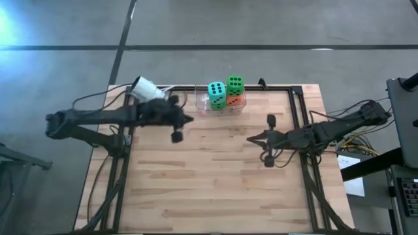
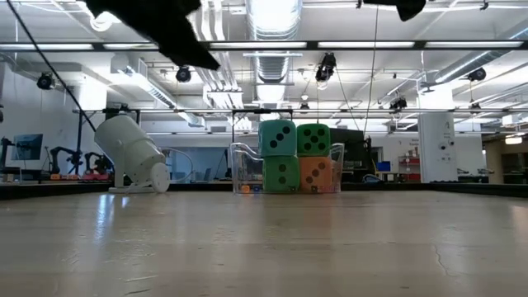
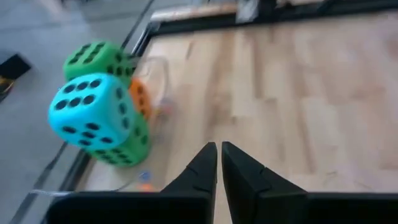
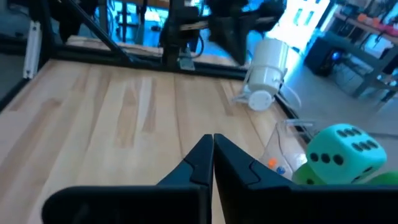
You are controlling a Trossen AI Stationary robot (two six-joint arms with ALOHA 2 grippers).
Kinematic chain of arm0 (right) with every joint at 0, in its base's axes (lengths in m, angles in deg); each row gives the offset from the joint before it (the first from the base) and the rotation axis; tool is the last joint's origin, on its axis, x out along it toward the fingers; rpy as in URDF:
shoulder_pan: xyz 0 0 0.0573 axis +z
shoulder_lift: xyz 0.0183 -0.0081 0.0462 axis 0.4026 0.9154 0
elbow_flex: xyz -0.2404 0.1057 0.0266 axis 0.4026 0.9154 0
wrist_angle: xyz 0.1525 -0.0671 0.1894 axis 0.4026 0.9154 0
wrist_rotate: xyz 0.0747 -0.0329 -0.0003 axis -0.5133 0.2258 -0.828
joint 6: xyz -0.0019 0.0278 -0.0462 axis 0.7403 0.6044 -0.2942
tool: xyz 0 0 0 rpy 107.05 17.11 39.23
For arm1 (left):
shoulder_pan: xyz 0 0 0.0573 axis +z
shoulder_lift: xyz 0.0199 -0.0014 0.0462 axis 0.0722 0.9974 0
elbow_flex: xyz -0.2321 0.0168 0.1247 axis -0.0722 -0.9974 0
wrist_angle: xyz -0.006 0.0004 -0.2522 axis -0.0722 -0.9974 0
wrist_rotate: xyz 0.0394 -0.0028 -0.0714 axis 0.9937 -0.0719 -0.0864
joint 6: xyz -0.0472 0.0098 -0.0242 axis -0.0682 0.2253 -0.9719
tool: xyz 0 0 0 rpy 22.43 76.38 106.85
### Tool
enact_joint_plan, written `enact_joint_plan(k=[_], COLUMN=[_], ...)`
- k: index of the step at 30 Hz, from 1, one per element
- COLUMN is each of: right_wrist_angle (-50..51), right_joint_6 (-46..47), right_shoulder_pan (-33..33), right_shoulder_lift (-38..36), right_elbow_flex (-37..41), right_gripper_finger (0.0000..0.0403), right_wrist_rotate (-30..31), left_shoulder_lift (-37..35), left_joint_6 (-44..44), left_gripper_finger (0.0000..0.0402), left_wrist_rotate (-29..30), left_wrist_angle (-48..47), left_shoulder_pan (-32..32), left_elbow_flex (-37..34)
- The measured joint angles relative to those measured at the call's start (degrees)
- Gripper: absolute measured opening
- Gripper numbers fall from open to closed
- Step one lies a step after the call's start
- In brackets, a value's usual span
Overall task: Pick & Place Dice
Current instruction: Return to Home Position
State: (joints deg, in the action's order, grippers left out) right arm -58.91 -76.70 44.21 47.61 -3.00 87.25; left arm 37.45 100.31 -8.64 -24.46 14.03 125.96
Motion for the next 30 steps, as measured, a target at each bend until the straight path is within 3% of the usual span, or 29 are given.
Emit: enact_joint_plan(k=[8,13,17,30], right_wrist_angle=[-0.29,-5.57,-10.0,-10.28], right_joint_6=[-0.03,0.31,-1.03,-2.55], right_shoulder_pan=[0.1,0.42,0.42,0.42], right_shoulder_lift=[-5.15,-10.49,-16.27,-36.95], right_elbow_flex=[2.36,8.1,12.73,23.51], right_gripper_finger=[0.0008,0.0008,0.0008,0.0008], right_wrist_rotate=[-0.77,-5.54,-9.12,-10.0], left_shoulder_lift=[-18.28,-28.82,-35.56,-54.51], left_joint_6=[-4.2,-5.28,-5.31,-5.3], left_gripper_finger=[0.0028,0.0028,0.0028,0.0028], left_wrist_rotate=[0.0,0.04,0.45,0.44], left_wrist_angle=[9.81,13.45,13.9,16.43], left_shoulder_pan=[-9.49,-13.49,-14.19,-14.19], left_elbow_flex=[-15.51,-22.27,-26.31,-35.92])
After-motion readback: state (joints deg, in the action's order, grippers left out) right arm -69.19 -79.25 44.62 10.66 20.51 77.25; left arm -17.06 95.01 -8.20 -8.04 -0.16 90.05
